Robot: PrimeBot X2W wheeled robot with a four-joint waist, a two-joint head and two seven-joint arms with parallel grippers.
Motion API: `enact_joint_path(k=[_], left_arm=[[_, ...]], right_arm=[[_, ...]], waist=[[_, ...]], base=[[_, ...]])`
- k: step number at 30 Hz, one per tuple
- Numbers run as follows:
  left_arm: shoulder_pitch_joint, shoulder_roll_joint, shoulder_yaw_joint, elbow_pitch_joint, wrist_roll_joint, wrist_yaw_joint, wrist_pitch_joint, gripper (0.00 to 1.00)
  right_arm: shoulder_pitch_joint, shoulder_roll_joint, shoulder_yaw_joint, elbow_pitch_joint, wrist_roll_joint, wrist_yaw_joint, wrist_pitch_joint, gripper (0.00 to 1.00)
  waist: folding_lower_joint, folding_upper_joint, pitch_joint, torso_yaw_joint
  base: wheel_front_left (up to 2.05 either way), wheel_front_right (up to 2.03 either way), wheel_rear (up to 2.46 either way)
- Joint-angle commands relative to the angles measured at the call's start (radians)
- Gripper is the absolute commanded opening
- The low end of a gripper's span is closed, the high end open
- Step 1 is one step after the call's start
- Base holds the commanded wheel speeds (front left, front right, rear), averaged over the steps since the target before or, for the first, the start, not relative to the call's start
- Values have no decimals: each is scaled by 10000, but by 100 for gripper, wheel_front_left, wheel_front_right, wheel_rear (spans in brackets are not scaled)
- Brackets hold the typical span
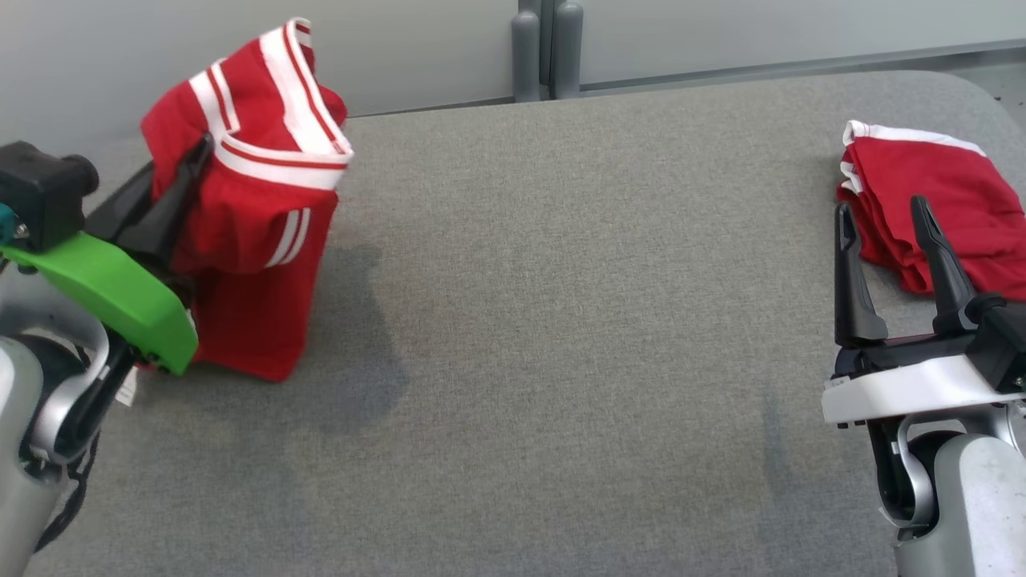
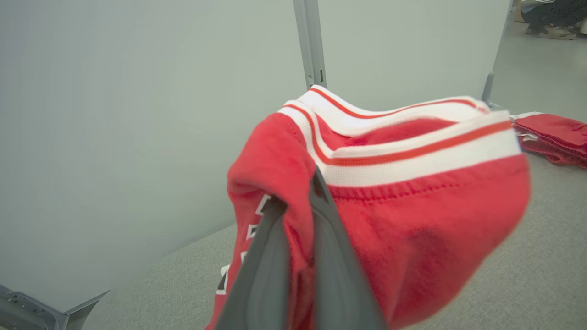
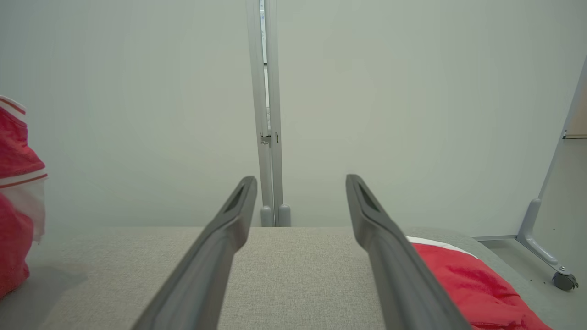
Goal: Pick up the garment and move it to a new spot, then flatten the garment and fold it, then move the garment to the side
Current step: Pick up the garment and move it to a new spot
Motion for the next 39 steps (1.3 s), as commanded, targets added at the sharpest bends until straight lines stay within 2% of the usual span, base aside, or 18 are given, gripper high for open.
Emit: enact_joint_path(k=[1, 5, 9, 13, 16, 18, 23, 28, 30, 32, 35, 37, 38, 39], left_arm=[[244, 84, 15, -327, -134, 90, 69, 0], [646, 346, 45, -1921, -139, 364, 342, 0], [717, 249, -110, -3093, -43, 573, 572, 0], [476, -97, -450, -3568, 75, 649, 715, 0], [172, -614, -779, -3514, 159, 578, 632, 0], [-117, -1068, -1035, -3331, 244, 507, 520, 0], [-978, -2729, -1788, -2606, 416, 378, 93, 0], [-1616, -4459, -2140, -1498, 480, 673, -618, 0], [-1609, -5101, -2015, -1051, 386, 968, -1126, 0], [-1409, -5497, -1818, -516, 403, 1268, -1720, 0], [-894, -5720, -1324, 562, 343, 1700, -2669, 0], [-735, -5700, -1212, 986, 317, 1768, -2902, 0], [-381, -5698, -915, 1878, 112, 1843, -3317, 0], [-381, -5698, -915, 1878, 112, 1843, -3317, 0]], right_arm=[[131, -25, -26, -56, 2, 1, 48, 100], [231, -25, -14, -131, 52, 1, 91, 100], [288, -25, -9, -161, 94, 1, 114, 100], [255, -25, 22, -158, 113, 1, 90, 100], [184, -25, 43, -112, 153, 1, 46, 100], [135, -25, 30, -67, 171, 1, 0, 100], [22, -25, -40, 34, 189, 1, -42, 100], [-63, -25, -179, 56, 118, 1, -82, 100], [-109, -25, -238, 77, 101, -1, -99, 100], [-156, -25, -282, 77, 87, 1, -102, 100], [-201, -24, -329, 42, 71, 1, -133, 100], [-200, -25, -350, 32, 60, 1, -131, 100], [-208, -25, -403, 14, 34, 1, -125, 100], [-208, -25, -403, 14, 34, 1, -125, 100]], waist=[[0, 54, -292, 82], [0, 54, -383, 36], [0, 54, -415, -23], [0, 54, -367, -99], [0, 54, -305, -161], [0, 54, -271, -201], [0, 54, -255, -329], [0, 54, -178, -543], [0, 54, -110, -646], [0, 54, -9, -740], [0, 54, 160, -832], [0, 54, 225, -845], [0, 54, 317, -837], [0, 54, 317, -837]], base=[[0, 0, 0], [0, 0, 0], [0, 0, 0], [0, 0, 0], [0, 0, 0], [0, 0, 0], [0, 0, 0], [0, 0, 0], [0, 0, 0], [0, 0, 0], [0, 0, 0], [0, 0, 0], [0, 0, 0], [0, 0, 0]])
